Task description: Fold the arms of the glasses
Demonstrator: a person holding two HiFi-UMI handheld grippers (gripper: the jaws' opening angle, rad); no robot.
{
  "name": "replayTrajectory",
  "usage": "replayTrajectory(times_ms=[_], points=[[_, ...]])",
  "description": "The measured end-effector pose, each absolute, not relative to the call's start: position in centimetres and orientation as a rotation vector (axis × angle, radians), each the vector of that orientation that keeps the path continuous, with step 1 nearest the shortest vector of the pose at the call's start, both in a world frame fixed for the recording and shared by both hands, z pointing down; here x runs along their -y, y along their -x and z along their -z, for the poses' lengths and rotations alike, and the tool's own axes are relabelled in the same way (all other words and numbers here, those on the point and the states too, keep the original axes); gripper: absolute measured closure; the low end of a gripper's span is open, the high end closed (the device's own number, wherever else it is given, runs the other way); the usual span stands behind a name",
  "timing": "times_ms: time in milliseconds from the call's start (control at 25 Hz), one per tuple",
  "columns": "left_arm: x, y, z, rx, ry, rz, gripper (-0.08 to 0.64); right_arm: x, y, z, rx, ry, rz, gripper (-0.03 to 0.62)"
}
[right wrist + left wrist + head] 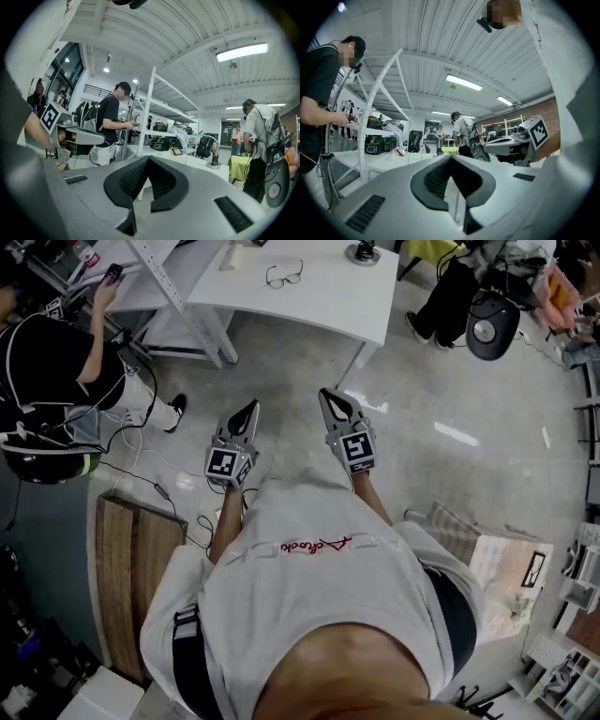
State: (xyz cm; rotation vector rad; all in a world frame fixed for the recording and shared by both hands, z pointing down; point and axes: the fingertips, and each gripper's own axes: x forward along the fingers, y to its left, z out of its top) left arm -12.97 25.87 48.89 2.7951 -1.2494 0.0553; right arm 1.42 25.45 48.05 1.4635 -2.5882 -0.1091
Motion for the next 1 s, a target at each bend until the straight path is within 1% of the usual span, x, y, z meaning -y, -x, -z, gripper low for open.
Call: replayTrajectory(times_ms=[1000], points=[[-26.1, 8.2, -49.3, 1.305, -2.747, -0.065, 0.537, -24.8, -6.5, -48.8, 2.656, -1.428, 0.033, 0.589]])
